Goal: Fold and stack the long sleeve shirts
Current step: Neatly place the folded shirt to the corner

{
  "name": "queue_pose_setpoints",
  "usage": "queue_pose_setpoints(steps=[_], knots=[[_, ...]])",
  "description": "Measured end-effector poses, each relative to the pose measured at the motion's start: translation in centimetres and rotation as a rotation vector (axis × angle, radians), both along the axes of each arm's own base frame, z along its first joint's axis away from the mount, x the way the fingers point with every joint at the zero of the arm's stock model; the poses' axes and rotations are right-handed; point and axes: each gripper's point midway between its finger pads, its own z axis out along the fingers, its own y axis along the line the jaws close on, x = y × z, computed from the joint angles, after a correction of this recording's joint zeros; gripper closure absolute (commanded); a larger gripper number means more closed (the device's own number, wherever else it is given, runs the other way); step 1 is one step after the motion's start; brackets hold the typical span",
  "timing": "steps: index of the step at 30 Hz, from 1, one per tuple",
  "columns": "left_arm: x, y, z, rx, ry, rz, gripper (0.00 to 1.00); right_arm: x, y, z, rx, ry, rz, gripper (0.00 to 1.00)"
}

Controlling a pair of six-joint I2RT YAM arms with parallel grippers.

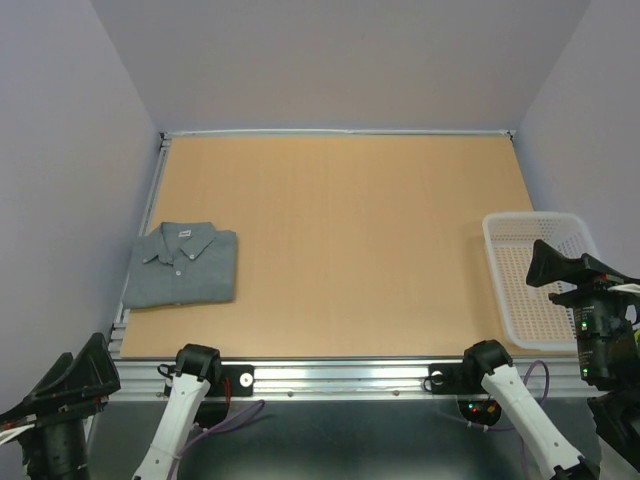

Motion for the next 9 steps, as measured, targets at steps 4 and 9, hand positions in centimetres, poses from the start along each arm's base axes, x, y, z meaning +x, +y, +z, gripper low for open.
queue_pose_setpoints(steps=[4,9], knots=[[0.27,0.05,-0.19,-0.004,0.008,0.005,0.01,0.01,0.00,0.00,0.000,0.000,0.000,0.00],[0.49,0.10,-0.37,-0.008,0.015,0.008,0.01,0.10,0.03,-0.03,-0.001,0.003,0.000,0.00]])
